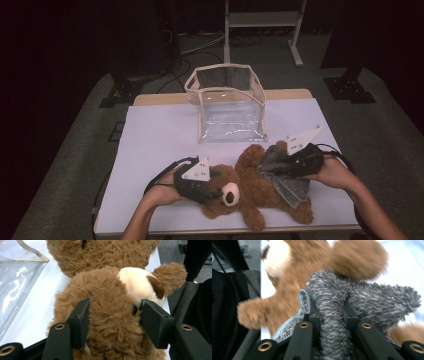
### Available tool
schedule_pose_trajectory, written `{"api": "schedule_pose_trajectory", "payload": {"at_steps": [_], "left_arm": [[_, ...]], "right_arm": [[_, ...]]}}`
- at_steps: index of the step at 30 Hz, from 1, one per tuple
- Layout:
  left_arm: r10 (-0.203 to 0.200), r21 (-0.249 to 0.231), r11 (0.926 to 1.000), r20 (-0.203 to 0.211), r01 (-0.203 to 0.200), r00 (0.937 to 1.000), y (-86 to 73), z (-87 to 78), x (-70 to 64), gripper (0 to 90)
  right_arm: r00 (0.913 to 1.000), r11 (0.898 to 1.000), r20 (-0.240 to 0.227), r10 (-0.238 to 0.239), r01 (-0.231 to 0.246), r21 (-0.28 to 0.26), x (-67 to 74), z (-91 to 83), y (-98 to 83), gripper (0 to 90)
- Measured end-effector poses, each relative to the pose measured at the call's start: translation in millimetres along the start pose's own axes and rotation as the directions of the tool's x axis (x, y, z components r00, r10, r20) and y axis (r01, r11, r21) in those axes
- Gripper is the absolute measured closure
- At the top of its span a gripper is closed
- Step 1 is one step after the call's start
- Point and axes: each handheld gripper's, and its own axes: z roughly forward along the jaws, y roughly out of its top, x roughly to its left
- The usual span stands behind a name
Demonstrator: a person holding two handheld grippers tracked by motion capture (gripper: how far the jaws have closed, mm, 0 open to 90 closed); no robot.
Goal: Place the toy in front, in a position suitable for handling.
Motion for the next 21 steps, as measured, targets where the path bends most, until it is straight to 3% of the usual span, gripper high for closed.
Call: {"api": "schedule_pose_trajectory", "payload": {"at_steps": [4,8,12,14,19,21], "left_arm": [[0.010,0.012,0.9999,0.002,-0.010,0.9999,0.9,0.6,-0.2,41.8],[0.009,0.011,0.9999,0.006,-0.009,0.9999,0.5,0.9,-0.2,41.8],[0.006,0.008,0.9999,0.007,-0.006,1.0000,-0.9,0.3,0.3,41.9],[0.006,0.007,1.0000,0.008,-0.006,0.9999,-1.0,0.4,0.4,41.9],[0.001,0.004,1.0000,0.006,-0.001,1.0000,-0.3,1.2,-0.1,41.9],[0.005,0.005,1.0000,0.007,-0.005,1.0000,0.2,1.4,0.1,41.8]], "right_arm": [[0.9994,0.999,0.008,0.035,-0.035,0.003,-4.4,-8.7,-11.5,74.6],[1.0000,1.000,0.006,0.002,-0.002,-0.010,-4.2,-1.9,0.5,74.6],[0.9999,1.000,-0.014,0.009,-0.009,-0.018,-9.1,4.4,7.5,74.6],[0.9997,1.000,-0.018,0.017,-0.018,-0.022,-11.8,2.3,2.6,74.7],[0.9956,0.997,0.048,0.080,-0.080,-0.004,-19.8,-11.3,-25.6,74.6],[0.9925,0.994,0.055,0.109,-0.108,-0.015,-21.9,-15.7,-32.5,74.7]]}}
